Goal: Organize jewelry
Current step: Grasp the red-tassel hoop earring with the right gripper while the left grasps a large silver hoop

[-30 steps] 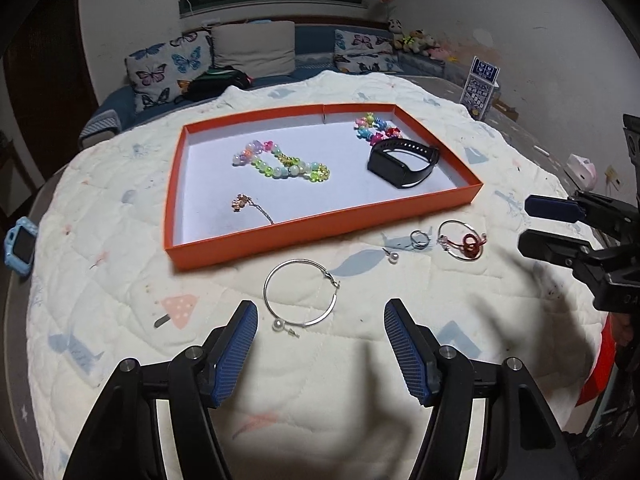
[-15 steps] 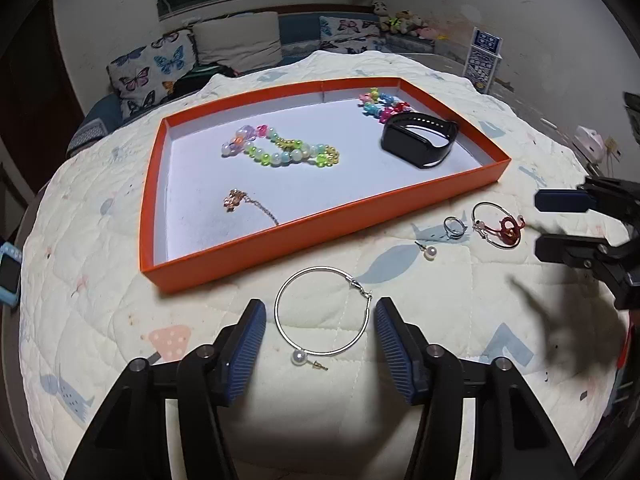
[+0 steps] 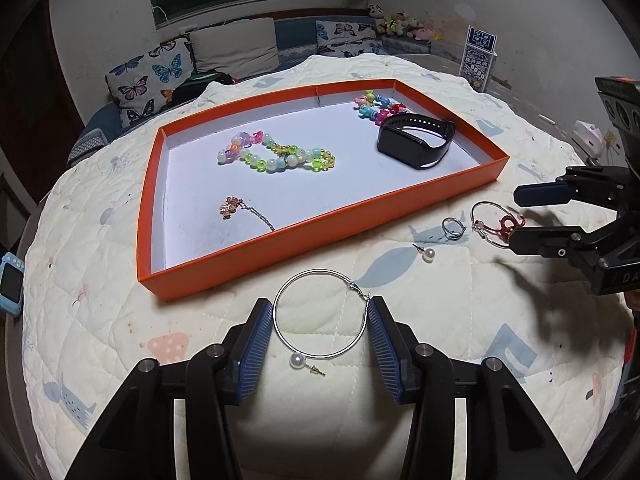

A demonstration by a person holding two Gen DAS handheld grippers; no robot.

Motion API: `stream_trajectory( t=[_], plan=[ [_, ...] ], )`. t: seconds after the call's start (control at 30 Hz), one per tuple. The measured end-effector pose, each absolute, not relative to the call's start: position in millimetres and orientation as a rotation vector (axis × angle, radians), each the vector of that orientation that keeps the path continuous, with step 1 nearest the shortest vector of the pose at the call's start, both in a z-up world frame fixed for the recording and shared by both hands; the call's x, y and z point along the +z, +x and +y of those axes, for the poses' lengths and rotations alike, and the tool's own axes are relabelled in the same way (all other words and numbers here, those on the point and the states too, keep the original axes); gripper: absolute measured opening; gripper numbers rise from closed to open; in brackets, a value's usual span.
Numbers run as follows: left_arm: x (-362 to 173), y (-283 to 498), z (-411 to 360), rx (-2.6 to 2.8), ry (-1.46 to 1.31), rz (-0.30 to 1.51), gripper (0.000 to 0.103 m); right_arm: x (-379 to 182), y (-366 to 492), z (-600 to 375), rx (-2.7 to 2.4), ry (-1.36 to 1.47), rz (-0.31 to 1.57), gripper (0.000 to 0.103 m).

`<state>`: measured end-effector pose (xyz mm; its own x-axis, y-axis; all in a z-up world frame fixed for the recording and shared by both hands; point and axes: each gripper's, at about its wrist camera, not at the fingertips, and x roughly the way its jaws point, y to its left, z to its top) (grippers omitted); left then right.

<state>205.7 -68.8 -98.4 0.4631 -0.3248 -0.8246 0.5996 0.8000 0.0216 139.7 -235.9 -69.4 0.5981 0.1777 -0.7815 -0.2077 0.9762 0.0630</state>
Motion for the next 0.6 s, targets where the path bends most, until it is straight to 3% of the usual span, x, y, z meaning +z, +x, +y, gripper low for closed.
stream_trajectory(
  t=[0.13,0.33,0.6],
  plan=[
    [-99,205,-68,-0.58,0.325,0.926,0.052,-66,135,-233,0.246,-0.039,0.887,0.065],
    [-99,205,-68,-0.58,0.324,0.927,0.052,-70,138,-232,0.257,-0.045,0.899,0.038],
    [-99,206,-68,-0.581,0.325,0.927,0.052,-78,141,-228,0.26,-0.095,0.933,0.023]
  ],
)
